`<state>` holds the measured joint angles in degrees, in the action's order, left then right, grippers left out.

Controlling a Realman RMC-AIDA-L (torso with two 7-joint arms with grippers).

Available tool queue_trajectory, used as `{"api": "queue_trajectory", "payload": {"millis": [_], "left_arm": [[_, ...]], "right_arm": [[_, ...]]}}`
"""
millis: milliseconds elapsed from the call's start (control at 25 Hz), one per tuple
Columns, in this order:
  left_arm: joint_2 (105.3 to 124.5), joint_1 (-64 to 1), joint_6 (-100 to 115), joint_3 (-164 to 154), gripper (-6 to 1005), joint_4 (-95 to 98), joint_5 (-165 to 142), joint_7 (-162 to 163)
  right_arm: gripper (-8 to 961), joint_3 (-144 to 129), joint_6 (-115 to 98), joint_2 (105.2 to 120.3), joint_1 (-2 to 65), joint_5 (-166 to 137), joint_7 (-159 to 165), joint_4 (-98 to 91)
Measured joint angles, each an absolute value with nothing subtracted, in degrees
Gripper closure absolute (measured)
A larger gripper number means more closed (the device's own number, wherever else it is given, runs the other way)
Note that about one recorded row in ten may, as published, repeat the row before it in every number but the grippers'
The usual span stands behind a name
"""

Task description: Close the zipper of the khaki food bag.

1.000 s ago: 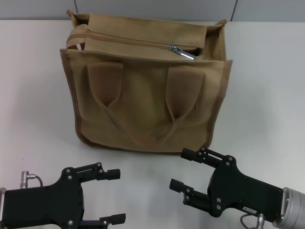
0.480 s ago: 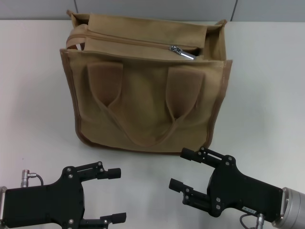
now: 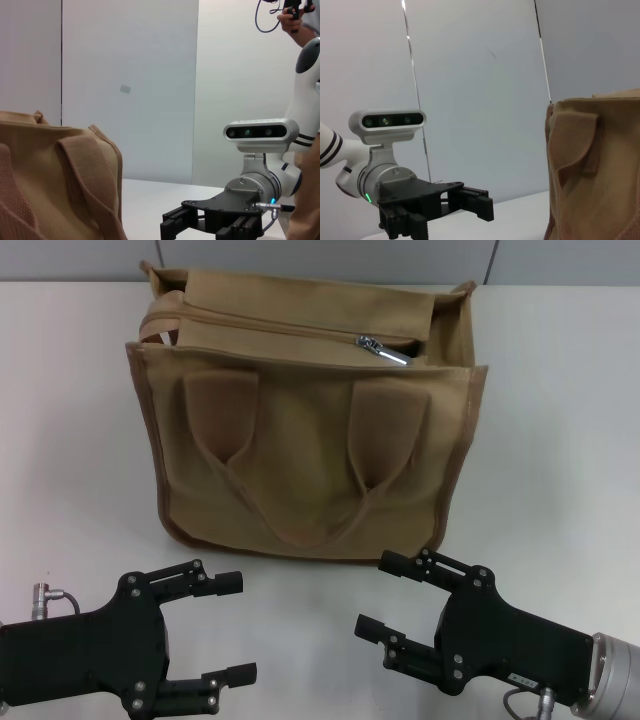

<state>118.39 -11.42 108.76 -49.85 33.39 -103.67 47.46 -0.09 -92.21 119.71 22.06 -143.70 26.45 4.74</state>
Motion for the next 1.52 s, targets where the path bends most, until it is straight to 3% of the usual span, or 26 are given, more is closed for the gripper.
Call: {"api": "queue_trajectory", "payload": {"millis": [1520], "left_arm": [[118.43,-11.44,110.53,-49.32,217,33.85,-102.16,48.36]], "right_arm": [[269,0.44,-91.92,119.7,22.67,-143.34,24.87,6.44]]}}
